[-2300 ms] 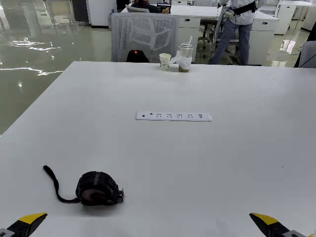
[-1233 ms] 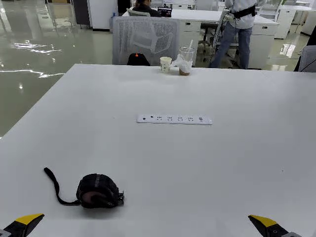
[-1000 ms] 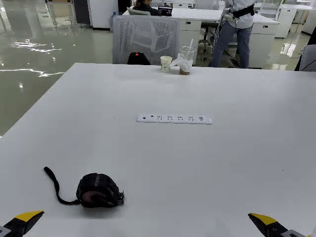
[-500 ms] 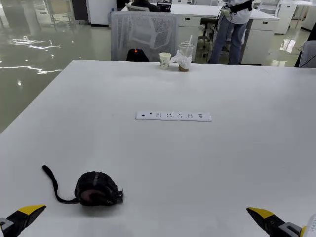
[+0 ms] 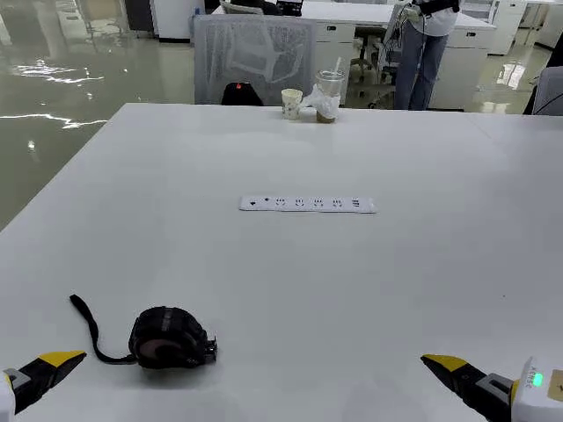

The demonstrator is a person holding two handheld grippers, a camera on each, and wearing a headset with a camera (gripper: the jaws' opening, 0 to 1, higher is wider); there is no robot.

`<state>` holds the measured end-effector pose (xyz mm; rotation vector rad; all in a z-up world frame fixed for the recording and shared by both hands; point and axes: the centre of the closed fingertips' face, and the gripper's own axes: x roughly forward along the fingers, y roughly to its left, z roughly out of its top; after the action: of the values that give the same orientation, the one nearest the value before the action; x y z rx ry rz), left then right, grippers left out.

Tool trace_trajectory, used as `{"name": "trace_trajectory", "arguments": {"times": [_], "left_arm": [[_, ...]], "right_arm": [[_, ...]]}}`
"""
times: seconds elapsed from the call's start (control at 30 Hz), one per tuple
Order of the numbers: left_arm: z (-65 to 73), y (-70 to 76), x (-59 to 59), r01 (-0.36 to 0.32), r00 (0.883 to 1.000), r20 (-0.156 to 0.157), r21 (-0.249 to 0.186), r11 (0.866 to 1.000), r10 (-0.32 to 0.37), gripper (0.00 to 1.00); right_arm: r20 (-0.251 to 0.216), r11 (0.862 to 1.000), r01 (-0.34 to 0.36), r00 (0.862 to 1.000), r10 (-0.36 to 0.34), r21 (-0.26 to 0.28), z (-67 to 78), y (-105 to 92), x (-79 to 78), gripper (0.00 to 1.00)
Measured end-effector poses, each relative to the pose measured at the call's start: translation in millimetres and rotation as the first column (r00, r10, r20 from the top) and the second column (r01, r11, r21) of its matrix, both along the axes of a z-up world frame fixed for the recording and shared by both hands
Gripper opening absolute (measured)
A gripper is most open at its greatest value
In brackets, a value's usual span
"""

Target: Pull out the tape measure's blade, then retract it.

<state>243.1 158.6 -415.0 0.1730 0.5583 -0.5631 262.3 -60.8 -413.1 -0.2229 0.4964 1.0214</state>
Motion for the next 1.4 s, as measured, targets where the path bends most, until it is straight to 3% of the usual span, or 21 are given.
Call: {"name": "trace_trajectory", "arguments": {"times": [0.57,1.1,1.4], "left_arm": [[-2.9,9.5,22.3,0.055,0.998,-0.01,0.045,0.997,-0.055,0.93],[-4.6,12.5,43.9,0.13,0.991,-0.027,0.094,0.987,-0.128,0.87],[-5.6,13.2,52.7,0.172,0.985,-0.036,0.127,0.977,-0.168,0.8]], "right_arm": [[0.01,0.992,-0.119,0.993,0.12,-0.037,-10.1,18.1,18.1,0.94],[0.039,0.964,-0.255,0.965,0.259,-0.079,-13.7,37.2,33.1,0.87],[0.045,0.95,-0.302,0.951,0.306,-0.077,-17.0,49.2,41.2,0.83]]}}
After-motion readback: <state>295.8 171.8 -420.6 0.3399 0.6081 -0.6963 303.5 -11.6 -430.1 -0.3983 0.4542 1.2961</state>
